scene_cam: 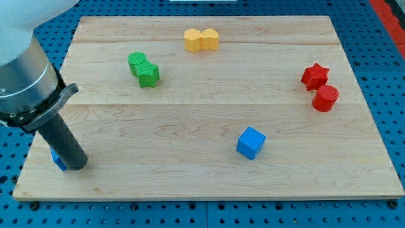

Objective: Slide the blue cube down a bit

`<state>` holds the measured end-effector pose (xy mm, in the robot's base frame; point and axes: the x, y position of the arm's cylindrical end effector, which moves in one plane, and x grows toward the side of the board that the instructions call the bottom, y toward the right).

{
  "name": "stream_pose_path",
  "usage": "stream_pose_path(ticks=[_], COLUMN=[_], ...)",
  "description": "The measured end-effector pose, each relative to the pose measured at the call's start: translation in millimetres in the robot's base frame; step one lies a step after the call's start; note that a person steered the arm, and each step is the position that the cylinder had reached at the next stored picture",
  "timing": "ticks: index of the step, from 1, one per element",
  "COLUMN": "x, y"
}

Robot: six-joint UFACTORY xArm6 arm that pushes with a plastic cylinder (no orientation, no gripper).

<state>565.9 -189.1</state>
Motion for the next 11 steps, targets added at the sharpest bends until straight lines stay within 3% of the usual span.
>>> stream_pose_path(ticks=[1, 2, 3, 4, 5, 7, 11], x=[0, 0, -5, -67, -72, -82, -47], y=[107, 171, 177, 177, 177, 278, 282])
